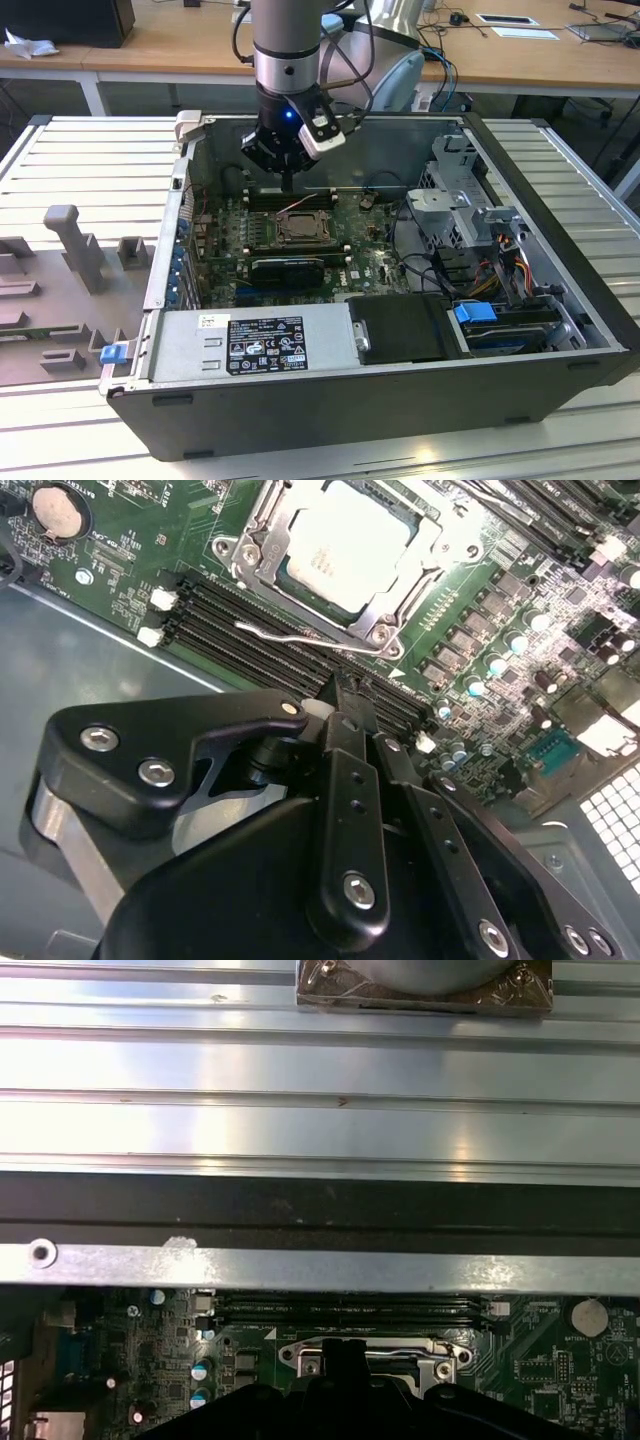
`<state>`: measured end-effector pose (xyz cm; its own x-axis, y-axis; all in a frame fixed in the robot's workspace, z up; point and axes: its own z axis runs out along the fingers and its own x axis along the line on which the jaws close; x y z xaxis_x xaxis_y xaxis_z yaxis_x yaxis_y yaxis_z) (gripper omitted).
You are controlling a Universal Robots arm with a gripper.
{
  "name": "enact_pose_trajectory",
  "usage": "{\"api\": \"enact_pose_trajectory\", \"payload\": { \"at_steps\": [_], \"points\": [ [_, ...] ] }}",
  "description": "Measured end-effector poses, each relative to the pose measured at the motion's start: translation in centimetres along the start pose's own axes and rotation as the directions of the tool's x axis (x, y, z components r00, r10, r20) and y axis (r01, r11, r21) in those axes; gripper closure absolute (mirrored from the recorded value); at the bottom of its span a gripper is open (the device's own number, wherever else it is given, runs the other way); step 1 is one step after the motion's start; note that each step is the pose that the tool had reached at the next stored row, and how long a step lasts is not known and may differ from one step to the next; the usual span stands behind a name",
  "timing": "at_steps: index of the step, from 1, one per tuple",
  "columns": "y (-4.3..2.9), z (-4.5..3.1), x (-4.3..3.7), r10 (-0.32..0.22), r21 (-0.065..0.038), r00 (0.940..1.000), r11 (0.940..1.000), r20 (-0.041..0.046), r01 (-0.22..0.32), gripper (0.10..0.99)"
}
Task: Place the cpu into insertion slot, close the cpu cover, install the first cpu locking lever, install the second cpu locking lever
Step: 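Install the first cpu locking lever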
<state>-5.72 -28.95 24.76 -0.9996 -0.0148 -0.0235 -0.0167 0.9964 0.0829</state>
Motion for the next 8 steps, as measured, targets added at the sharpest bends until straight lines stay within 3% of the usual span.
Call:
{"api": "enact_pose_trajectory", "payload": {
  "at_steps": [4,6,8],
  "points": [
    [-0.04,0.41,-0.45,0.000,-0.003,1.0000,1.0000,-0.0001,0.000,0.980],
    [-0.05,0.51,-0.52,0.001,-0.023,1.0000,0.9997,0.0002,-0.001,0.980],
    [-0.07,0.75,-0.59,-0.004,-0.024,1.0000,0.9997,-0.0001,0.004,0.980]
  ]
}}
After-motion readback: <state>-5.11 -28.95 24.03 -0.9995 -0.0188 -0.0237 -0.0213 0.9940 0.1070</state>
